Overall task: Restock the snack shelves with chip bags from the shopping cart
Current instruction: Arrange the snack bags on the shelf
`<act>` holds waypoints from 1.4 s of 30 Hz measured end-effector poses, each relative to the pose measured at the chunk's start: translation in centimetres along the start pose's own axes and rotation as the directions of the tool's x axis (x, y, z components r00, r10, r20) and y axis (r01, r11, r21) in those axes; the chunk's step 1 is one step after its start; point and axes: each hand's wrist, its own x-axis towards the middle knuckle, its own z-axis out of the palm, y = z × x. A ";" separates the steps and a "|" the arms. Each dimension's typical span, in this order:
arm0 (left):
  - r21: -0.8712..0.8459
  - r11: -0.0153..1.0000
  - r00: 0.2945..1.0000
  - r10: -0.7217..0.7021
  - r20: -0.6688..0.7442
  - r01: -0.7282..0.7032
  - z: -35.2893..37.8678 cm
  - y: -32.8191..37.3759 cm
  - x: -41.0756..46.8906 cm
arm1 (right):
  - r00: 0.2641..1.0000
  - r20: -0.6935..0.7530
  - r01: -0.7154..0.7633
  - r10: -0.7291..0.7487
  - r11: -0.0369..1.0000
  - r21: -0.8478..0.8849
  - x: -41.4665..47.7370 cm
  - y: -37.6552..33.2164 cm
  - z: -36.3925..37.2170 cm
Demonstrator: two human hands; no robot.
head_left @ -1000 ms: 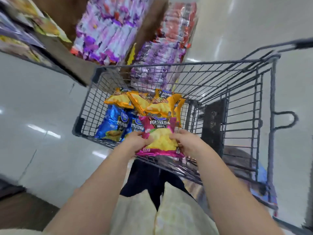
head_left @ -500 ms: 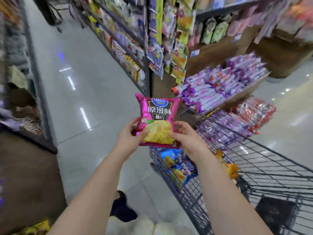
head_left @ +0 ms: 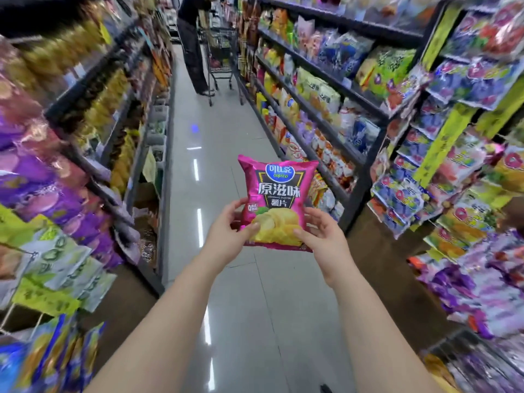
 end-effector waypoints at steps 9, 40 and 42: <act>-0.098 0.995 0.992 -0.031 -0.119 0.019 -3.7 -2.5 15.3 | 0.996 0.062 0.067 -0.062 0.994 -0.087 16.3 1.0 6.3; -0.087 0.978 0.980 0.185 -0.070 -0.191 -19.8 10.7 93.1 | 0.964 0.031 0.264 -0.263 0.963 -0.044 91.2 -11.2 28.6; -0.074 0.975 0.977 0.207 -0.048 -0.210 -19.7 11.8 97.8 | 0.962 -0.020 0.272 -0.273 0.961 -0.050 95.1 -12.3 29.3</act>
